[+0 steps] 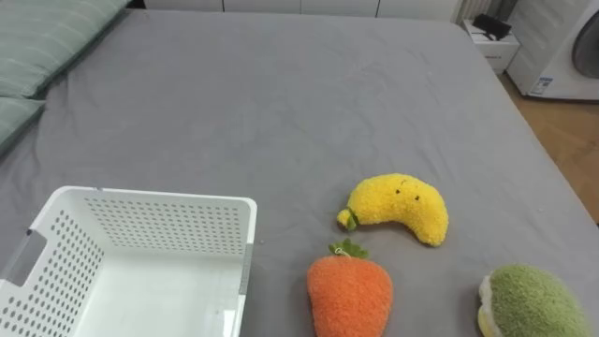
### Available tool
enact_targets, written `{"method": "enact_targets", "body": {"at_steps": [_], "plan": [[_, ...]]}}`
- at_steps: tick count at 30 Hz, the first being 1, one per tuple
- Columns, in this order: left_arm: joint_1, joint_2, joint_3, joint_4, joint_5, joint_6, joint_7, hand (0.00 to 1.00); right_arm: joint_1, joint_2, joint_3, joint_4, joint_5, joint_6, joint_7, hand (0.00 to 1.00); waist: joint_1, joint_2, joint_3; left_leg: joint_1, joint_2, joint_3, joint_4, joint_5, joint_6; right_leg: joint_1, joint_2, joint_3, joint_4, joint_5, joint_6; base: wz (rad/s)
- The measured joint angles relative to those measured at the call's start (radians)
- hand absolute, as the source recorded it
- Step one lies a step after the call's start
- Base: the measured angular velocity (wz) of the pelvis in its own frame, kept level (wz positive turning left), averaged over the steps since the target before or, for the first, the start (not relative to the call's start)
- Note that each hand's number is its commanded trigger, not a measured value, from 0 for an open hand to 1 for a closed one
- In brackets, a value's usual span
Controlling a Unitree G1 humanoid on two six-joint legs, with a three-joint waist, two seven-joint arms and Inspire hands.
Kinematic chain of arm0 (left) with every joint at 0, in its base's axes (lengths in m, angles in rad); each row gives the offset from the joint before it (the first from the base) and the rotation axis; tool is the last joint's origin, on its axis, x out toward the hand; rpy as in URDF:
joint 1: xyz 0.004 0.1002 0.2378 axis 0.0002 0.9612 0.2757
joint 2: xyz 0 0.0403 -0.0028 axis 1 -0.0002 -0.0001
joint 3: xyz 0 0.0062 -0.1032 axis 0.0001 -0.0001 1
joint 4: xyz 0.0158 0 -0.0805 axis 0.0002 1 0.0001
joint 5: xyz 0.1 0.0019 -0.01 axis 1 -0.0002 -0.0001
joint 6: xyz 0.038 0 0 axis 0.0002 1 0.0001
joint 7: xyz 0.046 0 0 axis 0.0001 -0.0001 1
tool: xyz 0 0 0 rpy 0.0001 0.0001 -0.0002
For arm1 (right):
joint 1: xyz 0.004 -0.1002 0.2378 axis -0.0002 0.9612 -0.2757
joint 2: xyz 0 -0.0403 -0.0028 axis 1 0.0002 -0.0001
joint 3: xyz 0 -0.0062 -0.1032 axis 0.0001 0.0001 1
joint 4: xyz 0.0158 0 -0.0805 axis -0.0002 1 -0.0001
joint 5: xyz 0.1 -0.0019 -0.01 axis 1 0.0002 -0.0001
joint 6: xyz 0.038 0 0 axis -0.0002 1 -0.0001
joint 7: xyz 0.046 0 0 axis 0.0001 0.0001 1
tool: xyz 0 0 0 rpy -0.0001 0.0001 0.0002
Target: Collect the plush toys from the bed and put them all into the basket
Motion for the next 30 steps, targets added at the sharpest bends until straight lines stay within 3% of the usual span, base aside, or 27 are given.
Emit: {"method": "enact_targets", "body": {"at_steps": [21,26,30], "plan": [[-0.003,0.001,0.004,0.006,0.0,0.008,-0.005,0.0,-0.005,0.003,-0.032,0.029,0.041,0.017,0.007,0.0,-0.004,-0.009,0.0022,-0.004,0.0,0.002,0.001,0.0,0.0,-0.014,0.0,-0.001,-0.003,-0.001,0.0,0.0],[-0.003,0.003,0.01,0.007,0.001,0.024,-0.005,0.0,-0.002,0.005,-0.08,0.034,0.044,0.04,-0.007,0.0,-0.009,-0.016,-0.0017,-0.003,0.0,0.001,-0.002,0.0,0.0,-0.007,-0.001,-0.002,-0.003,-0.001,0.001,0.0],[-0.006,0.002,0.067,0.009,0.003,0.024,-0.008,0.0,0.006,0.006,-0.149,0.038,0.054,0.047,-0.016,0.0,-0.008,-0.021,-0.0033,-0.001,0.0,0.0,0.0,0.0,0.0,0.001,-0.001,-0.001,-0.003,-0.001,0.001,0.0]]}}
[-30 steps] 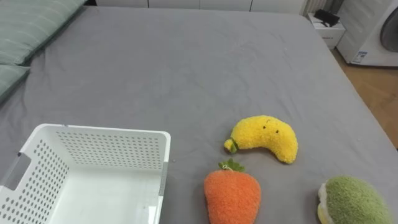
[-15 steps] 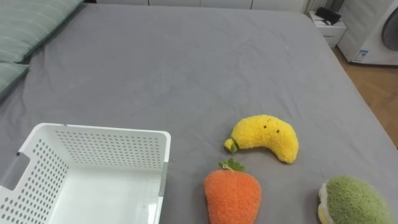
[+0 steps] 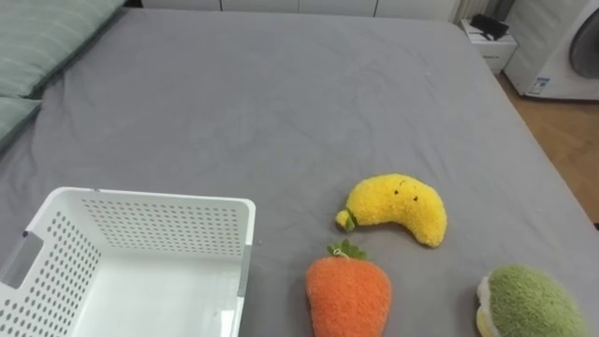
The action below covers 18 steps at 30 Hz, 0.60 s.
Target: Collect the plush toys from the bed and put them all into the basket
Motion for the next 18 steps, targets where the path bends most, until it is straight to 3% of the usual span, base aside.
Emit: {"method": "enact_targets", "body": {"at_steps": [10,14,18], "plan": [[0.007,0.019,0.041,0.0,-0.004,-0.005,0.005,0.0,0.001,-0.012,-0.128,-0.015,0.089,0.002,-0.047,0.0,-0.007,-0.022,0.0013,0.029,-0.001,0.003,-0.007,0.0,0.0,0.016,-0.001,0.001,0.0,-0.006,0.0,0.0],[0.003,0.046,0.056,-0.002,-0.004,-0.009,0.006,0.0,-0.006,-0.062,-0.16,-0.064,0.089,0.007,-0.085,0.0,-0.006,-0.028,0.0009,0.029,-0.001,0.004,-0.008,0.0,0.0,0.016,-0.001,0.001,0.0,-0.006,0.0,0.0],[0.013,0.051,0.085,-0.022,-0.001,-0.019,0.007,0.0,-0.016,-0.094,-0.248,-0.187,-0.003,-0.001,-0.159,0.0,-0.006,-0.027,0.0005,0.031,0.0,0.016,-0.012,0.001,-0.002,0.01,0.001,0.011,0.001,-0.006,0.0,-0.07]]}}
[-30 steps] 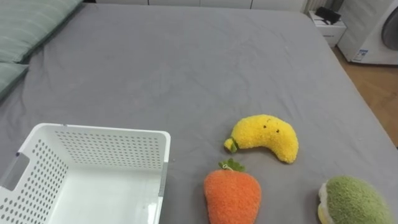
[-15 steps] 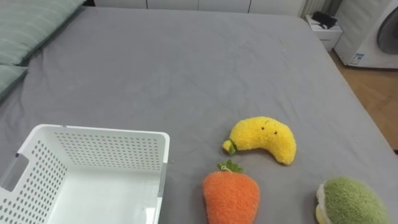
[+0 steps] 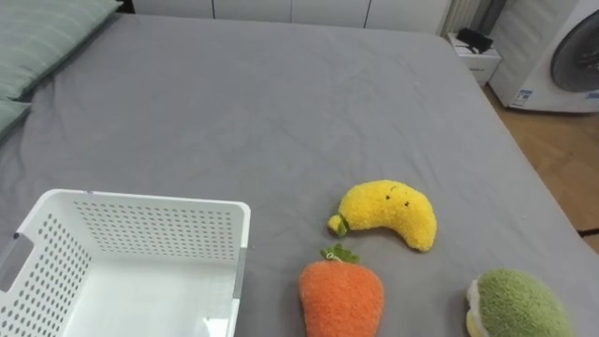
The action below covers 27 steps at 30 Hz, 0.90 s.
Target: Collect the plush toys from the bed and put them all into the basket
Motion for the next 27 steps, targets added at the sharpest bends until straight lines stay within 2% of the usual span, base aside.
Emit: {"method": "enact_targets", "body": {"at_steps": [2,6,7,10,12,13,15,18,27], "plan": [[0.0,0.002,-0.004,-0.003,0.0,-0.004,0.002,0.0,-0.004,-0.004,-0.002,-0.045,-0.035,-0.01,-0.032,0.0,0.003,-0.002,-0.0002,0.0,0.0,0.002,0.0,0.0,0.0,-0.003,0.001,0.002,0.002,0.0,0.0,-0.05],[0.002,0.002,-0.015,-0.002,-0.002,-0.004,0.003,0.0,-0.03,-0.004,0.008,-0.109,-0.151,-0.007,-0.078,0.0,0.012,-0.003,-0.0012,-0.002,0.0,0.01,-0.003,0.0,0.0,-0.013,0.001,0.013,0.009,0.0,0.0,-0.07],[0.003,0.002,-0.019,0.0,-0.003,-0.004,0.003,0.0,-0.032,-0.004,0.016,-0.163,-0.185,-0.008,-0.092,0.0,0.011,0.002,0.0011,-0.002,0.0,0.011,-0.003,0.0,0.0,-0.014,0.001,0.015,0.014,0.0,0.0,-0.09],[0.003,0.005,-0.037,-0.002,0.003,-0.005,0.003,0.0,-0.038,-0.005,0.042,-0.314,-0.252,-0.015,-0.125,0.0,0.014,0.003,0.0014,-0.015,0.001,0.017,-0.001,0.0,0.0,-0.033,0.001,0.021,0.018,0.0,0.0,-0.07],[0.003,0.004,-0.053,-0.005,0.009,-0.006,0.003,0.0,-0.039,-0.005,0.057,-0.384,-0.286,-0.035,-0.138,0.0,0.014,0.004,0.0,-0.021,0.001,0.016,0.001,0.0,0.0,-0.038,0.001,0.02,0.018,0.001,-0.001,0.0],[0.003,0.001,-0.055,-0.011,0.007,-0.005,0.003,0.0,-0.039,-0.005,0.058,-0.432,-0.306,-0.038,-0.143,0.0,0.019,0.004,-0.0045,-0.02,0.002,0.016,0.002,0.0,0.0,-0.039,0.001,0.018,0.019,0.001,-0.001,0.0],[-0.001,0.001,-0.06,-0.012,0.005,-0.005,0.003,0.0,-0.039,-0.005,0.078,-0.547,-0.342,-0.042,-0.161,0.0,0.034,0.008,-0.0025,-0.017,0.002,0.016,0.001,0.001,0.0,-0.039,0.002,0.019,0.019,0.001,-0.001,0.0],[0.0,0.001,-0.072,-0.021,0.001,-0.005,0.003,0.0,-0.048,-0.005,0.117,-0.65,-0.38,-0.05,-0.167,0.0,0.043,0.01,-0.0006,-0.014,0.003,0.016,0.0,0.001,0.0,-0.036,0.002,0.017,0.019,0.001,-0.001,0.0],[0.013,-0.003,-0.098,-0.042,0.004,0.016,0.003,0.0,-0.058,-0.003,0.218,-0.811,-0.414,-0.044,-0.148,0.0,0.052,0.009,-0.0002,-0.007,0.003,0.013,-0.002,0.0,0.0,-0.018,0.001,0.01,0.019,0.001,-0.001,0.0]]}}
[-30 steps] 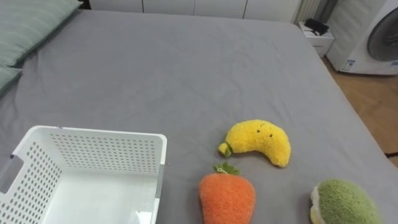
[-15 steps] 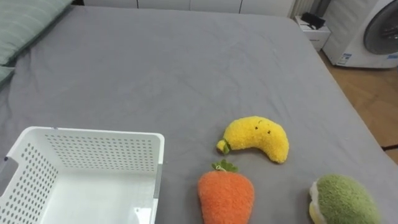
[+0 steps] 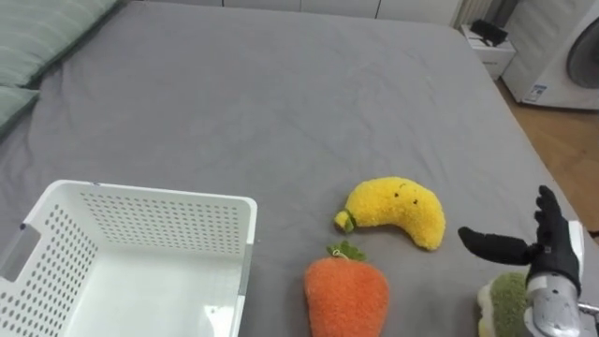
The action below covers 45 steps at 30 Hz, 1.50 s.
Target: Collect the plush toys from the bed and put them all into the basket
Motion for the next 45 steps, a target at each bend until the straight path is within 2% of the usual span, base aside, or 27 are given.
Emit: {"method": "enact_targets", "body": {"at_steps": [7,12,19,23,29,34,38,45], "plan": [[0.001,-0.005,-0.008,-0.011,-0.002,0.007,0.001,0.0,0.0,0.0,0.039,-0.009,0.0,0.001,0.018,0.0,0.013,-0.006,-0.0037,0.0,0.0,0.0,0.001,0.0,0.0,0.002,0.0,0.0,0.0,0.0,0.0,0.0],[-0.001,-0.007,-0.014,-0.013,-0.001,0.018,0.002,0.0,0.0,0.0,0.047,-0.008,-0.038,0.003,0.029,0.0,0.013,-0.003,-0.0032,0.0,0.0,0.0,0.001,0.0,0.0,0.002,0.0,0.002,0.0,0.0,0.0,0.0],[0.01,-0.007,-0.02,-0.019,0.0,0.03,0.002,0.0,0.002,0.0,0.047,-0.007,-0.191,0.023,0.055,0.0,0.006,-0.005,-0.0042,-0.002,0.0,-0.001,-0.004,0.0,0.0,0.001,-0.001,0.0,0.0,0.0,0.0,0.0],[0.017,-0.008,-0.018,-0.04,0.0,0.028,0.001,0.0,0.003,0.0,0.042,-0.003,-0.319,0.023,0.06,0.0,0.007,-0.01,-0.008,-0.013,0.0,-0.002,0.003,0.0,0.0,-0.009,-0.002,-0.008,0.002,0.001,0.0,0.0],[0.025,-0.01,0.002,-0.05,0.002,0.029,-0.01,0.0,0.004,0.0,0.02,0.016,-0.471,0.024,0.057,0.0,0.007,-0.015,-0.0094,-0.016,0.0,-0.004,0.003,0.0,0.0,-0.011,-0.004,-0.021,0.002,0.001,0.0,0.01],[0.031,-0.009,0.013,-0.072,0.003,0.042,-0.026,0.0,0.013,0.0,0.014,0.043,-0.508,0.045,0.059,0.0,0.008,-0.027,-0.0119,-0.016,0.0,-0.005,0.002,0.0,0.0,-0.011,-0.004,-0.024,0.001,0.001,0.0,0.0],[0.031,-0.009,0.012,-0.077,0.002,0.051,-0.029,0.0,0.024,0.0,0.013,0.054,-0.51,0.079,0.064,0.0,0.005,-0.032,-0.0098,-0.016,0.0,-0.005,0.001,0.0,0.0,-0.01,-0.005,-0.024,0.003,0.001,0.0,0.0],[0.028,-0.007,0.012,-0.088,0.003,0.067,-0.031,0.0,0.024,0.0,-0.007,0.173,-0.511,0.104,0.082,0.0,-0.004,-0.043,-0.0048,-0.013,-0.001,-0.014,0.003,0.0,0.0,-0.001,-0.006,-0.031,0.002,0.001,0.0,0.03]]}}
